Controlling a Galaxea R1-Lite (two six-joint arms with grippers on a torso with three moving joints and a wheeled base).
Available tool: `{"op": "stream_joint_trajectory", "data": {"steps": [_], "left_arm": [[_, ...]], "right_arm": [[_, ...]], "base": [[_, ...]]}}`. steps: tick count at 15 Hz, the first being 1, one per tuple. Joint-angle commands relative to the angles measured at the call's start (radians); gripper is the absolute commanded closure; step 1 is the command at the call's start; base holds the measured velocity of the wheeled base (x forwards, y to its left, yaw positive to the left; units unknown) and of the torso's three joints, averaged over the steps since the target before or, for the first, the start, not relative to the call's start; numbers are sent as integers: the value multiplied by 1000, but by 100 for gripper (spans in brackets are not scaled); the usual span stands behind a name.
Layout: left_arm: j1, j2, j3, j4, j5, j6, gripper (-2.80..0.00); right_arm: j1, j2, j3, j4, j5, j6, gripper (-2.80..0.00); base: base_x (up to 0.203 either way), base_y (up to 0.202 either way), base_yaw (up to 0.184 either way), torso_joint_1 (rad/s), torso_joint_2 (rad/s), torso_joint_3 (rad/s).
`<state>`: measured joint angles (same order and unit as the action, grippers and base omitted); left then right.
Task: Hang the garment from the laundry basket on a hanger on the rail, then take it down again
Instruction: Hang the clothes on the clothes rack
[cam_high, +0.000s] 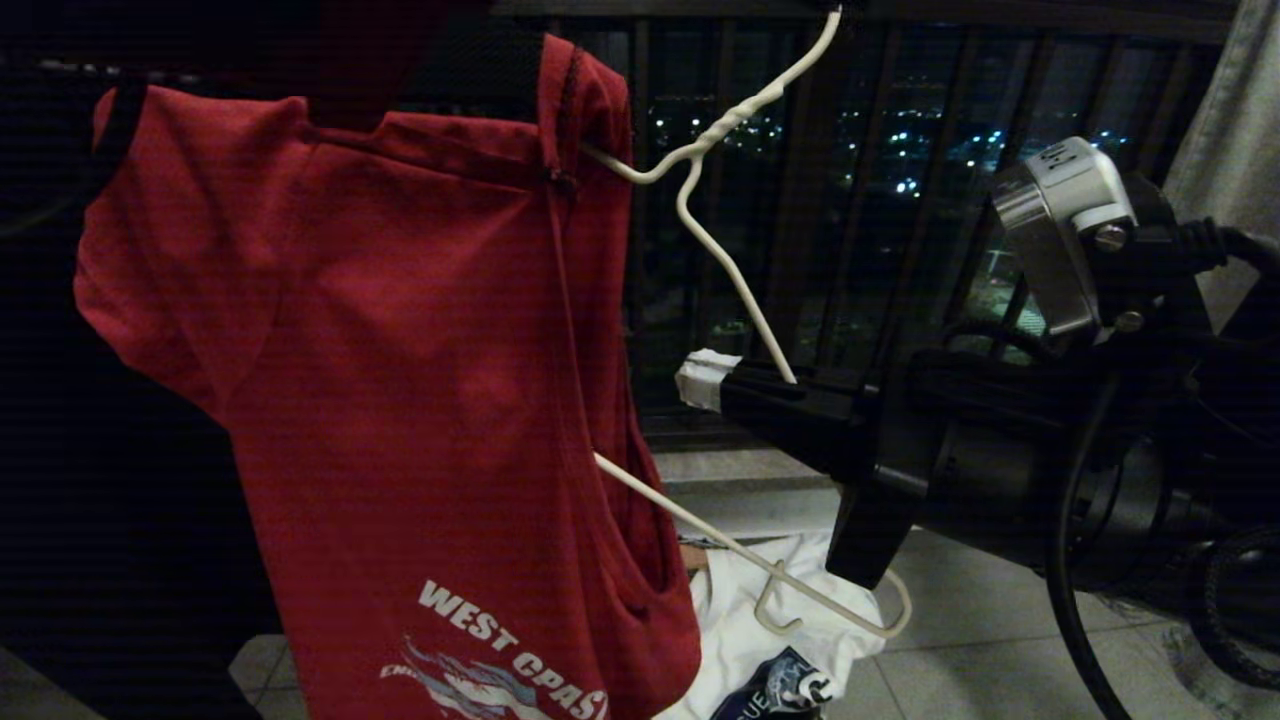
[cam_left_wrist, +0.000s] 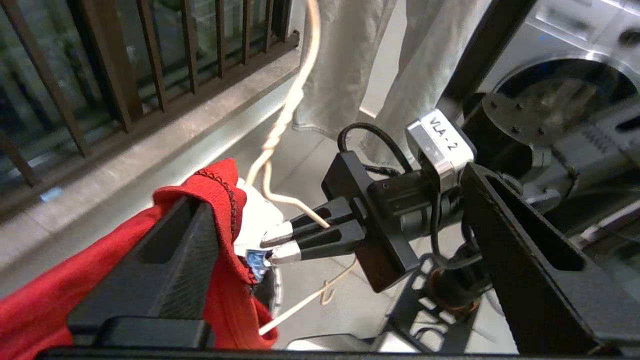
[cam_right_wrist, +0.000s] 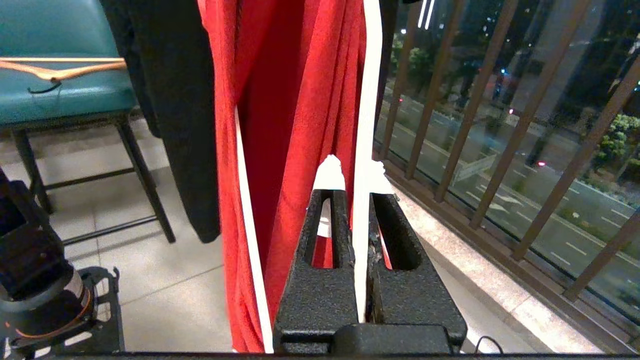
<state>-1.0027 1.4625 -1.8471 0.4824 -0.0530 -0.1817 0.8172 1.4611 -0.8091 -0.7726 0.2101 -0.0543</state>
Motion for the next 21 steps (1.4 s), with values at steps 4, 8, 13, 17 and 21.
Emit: {"op": "stream_joint_trajectory", "data": {"steps": [4, 8, 13, 17, 21], "left_arm": [[-65, 75, -102, 103, 158, 187, -280], [-76, 76, -103, 99, 189, 438, -280], [-90, 65, -101, 85, 219, 617, -280], [-117, 52, -54, 91, 220, 732, -280], [-124, 59, -50, 93, 296, 863, -280]], "right_arm": [[2, -22, 7, -2, 3, -1, 0], [2, -24, 10, -2, 3, -3, 0], [2, -24, 13, -1, 3, -4, 0], [2, -24, 18, -2, 3, -10, 0], [3, -24, 24, -4, 3, -18, 0]], "base": [[0, 0, 0, 0, 0, 0], [0, 0, 0, 0, 0, 0], [0, 0, 0, 0, 0, 0], [0, 0, 0, 0, 0, 0], [0, 0, 0, 0, 0, 0]]}}
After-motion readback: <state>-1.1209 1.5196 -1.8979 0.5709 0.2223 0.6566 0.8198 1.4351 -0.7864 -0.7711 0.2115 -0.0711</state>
